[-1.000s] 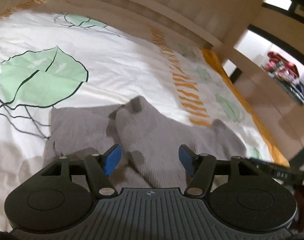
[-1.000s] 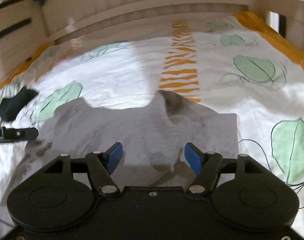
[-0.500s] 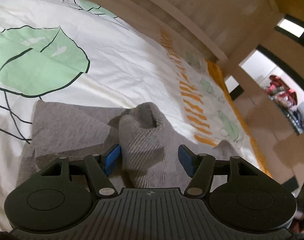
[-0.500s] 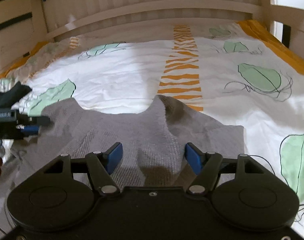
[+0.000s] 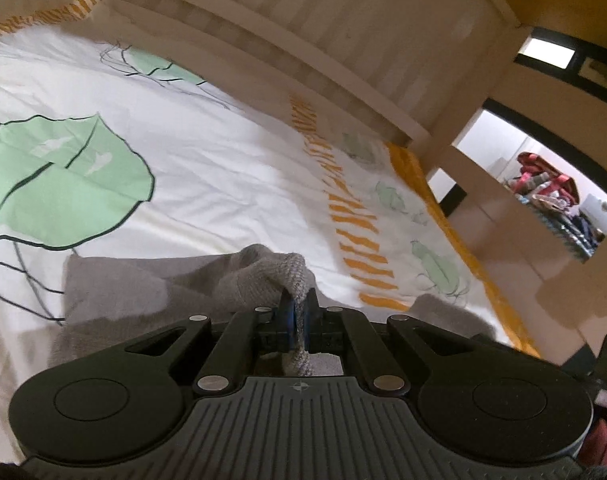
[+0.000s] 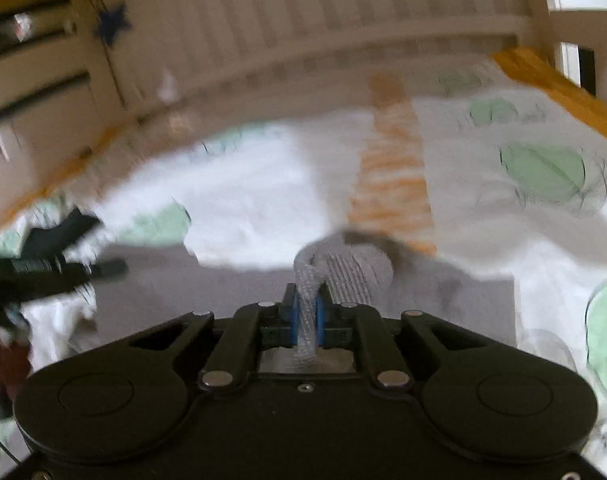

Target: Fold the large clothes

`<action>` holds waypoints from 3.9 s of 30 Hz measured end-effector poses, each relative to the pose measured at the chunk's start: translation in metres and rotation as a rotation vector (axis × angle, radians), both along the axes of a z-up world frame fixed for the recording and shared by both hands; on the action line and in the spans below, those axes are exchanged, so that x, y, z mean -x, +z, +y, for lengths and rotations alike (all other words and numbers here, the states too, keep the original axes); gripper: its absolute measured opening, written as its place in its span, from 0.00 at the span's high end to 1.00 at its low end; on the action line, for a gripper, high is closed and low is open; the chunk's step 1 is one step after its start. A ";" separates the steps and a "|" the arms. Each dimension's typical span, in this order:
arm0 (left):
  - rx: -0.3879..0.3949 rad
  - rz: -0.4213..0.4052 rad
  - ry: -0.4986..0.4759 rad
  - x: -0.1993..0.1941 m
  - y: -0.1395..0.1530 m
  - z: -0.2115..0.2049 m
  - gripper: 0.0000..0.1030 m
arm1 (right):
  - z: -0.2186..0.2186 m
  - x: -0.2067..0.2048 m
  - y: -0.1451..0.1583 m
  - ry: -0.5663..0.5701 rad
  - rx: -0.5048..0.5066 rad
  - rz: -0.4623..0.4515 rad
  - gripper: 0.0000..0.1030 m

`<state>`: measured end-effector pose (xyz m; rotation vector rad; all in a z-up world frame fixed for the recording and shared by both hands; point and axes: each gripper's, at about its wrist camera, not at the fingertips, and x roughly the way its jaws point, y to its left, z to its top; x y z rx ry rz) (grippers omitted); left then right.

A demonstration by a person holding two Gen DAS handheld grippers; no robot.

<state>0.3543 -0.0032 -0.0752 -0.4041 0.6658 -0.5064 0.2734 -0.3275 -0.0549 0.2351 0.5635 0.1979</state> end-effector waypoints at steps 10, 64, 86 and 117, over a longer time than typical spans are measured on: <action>-0.149 0.159 0.080 -0.011 -0.027 0.007 0.87 | -0.046 -0.015 -0.039 -0.201 -0.069 0.293 0.64; -0.176 0.018 0.044 0.137 0.003 0.052 0.06 | -0.069 0.079 -0.032 -0.288 -0.183 0.265 0.11; -0.252 0.287 -0.028 0.228 -0.027 0.093 0.06 | -0.017 0.232 -0.032 -0.113 -0.292 0.417 0.05; -0.231 0.367 -0.105 0.248 -0.035 0.093 0.02 | 0.012 0.265 -0.023 0.007 -0.099 0.570 0.85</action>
